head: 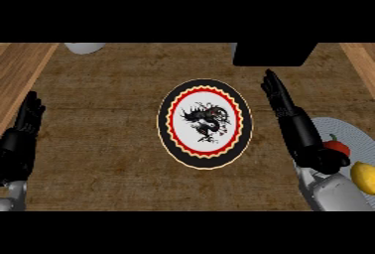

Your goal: Pick the bell pepper from the placemat and place it in the plate

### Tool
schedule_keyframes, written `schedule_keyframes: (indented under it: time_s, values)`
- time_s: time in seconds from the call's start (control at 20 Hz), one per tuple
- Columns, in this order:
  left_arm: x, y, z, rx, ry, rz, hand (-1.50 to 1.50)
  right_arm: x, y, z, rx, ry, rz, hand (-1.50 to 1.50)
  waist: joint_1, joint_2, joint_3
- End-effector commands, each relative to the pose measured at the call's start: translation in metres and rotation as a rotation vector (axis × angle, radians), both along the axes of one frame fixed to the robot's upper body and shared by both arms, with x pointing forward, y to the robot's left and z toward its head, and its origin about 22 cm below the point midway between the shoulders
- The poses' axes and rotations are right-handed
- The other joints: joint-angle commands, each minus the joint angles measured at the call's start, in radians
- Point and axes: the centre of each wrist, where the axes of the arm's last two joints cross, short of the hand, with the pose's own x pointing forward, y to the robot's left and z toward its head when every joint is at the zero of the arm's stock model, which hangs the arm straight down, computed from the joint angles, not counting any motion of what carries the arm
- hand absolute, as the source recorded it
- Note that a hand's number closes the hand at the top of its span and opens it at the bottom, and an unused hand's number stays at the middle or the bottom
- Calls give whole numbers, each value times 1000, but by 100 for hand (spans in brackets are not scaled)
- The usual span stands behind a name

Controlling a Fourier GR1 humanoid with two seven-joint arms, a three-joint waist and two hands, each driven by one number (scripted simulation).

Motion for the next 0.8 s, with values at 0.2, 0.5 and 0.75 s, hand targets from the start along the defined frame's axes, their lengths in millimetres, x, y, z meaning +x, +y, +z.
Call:
schedule_keyframes:
  time_s: [0.2, 0.5, 0.75]
  values:
    - [-9, -21, -20, -72, 43, -131, 0, 35, -81, -12, 188, 201, -615, 150, -20, 59, -11]
    - [-15, -38, -39, -149, 104, -227, 0, 25, -124, -55, -110, 62, -1163, -150, -18, 60, -10]
    - [-3, -25, -52, -139, 135, -243, 0, 26, -80, -99, -250, -14, -1229, -150, -14, 47, -10]
